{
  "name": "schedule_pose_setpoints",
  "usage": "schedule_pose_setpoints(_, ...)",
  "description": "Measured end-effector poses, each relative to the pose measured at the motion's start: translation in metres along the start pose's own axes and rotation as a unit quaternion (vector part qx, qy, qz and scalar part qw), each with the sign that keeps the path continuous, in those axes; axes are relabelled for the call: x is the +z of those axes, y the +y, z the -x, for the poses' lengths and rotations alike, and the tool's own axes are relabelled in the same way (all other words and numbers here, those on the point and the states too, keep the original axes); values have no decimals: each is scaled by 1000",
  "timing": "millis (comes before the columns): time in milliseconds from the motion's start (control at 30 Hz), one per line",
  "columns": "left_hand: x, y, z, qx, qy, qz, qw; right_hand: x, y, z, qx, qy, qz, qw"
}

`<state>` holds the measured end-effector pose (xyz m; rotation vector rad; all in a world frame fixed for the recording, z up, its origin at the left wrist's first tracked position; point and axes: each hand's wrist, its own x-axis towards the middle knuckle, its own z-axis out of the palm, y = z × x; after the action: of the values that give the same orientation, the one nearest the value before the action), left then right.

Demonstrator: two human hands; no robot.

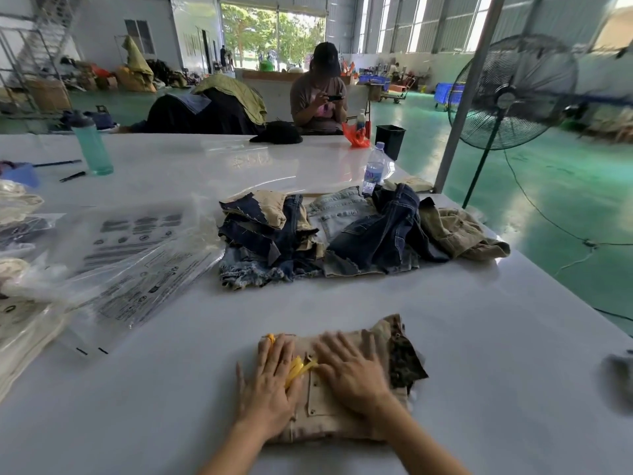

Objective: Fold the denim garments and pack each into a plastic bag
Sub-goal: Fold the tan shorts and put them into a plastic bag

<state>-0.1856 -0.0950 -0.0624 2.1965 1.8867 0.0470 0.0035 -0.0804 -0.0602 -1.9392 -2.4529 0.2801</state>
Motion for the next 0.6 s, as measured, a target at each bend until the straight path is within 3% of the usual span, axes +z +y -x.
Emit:
schedule_pose_setpoints(67,11,-6,-2,3,-13,-12,1000,-12,48,-2,89,0,30,996)
schedule_pose_setpoints(133,11,-4,-2,3,-12,-22,1000,-31,87,-4,220,-15,-21,975)
schedule_pose_setpoints(233,14,-2,-2,5,1,-23,1000,-53,106,-10,408,64,-229,882)
schedule_pose_setpoints(300,13,0,-1,4,15,-15,1000,-52,94,-13,394,122,-302,859)
schedule_pose_setpoints(367,14,0,-1,4,39,-1,999,-48,77,-15,358,131,-396,835)
schedule_pose_setpoints(467,15,-2,2,3,56,4,998,-61,80,-18,317,126,-576,743)
schedule_pose_setpoints(500,16,-3,2,1,43,4,999,-66,85,-16,289,147,-601,731)
schedule_pose_setpoints(533,17,-4,2,1,35,3,999,-71,92,-13,272,175,-588,742)
schedule_pose_setpoints(600,15,-3,4,20,34,-1,999,-71,102,-6,309,197,-456,811)
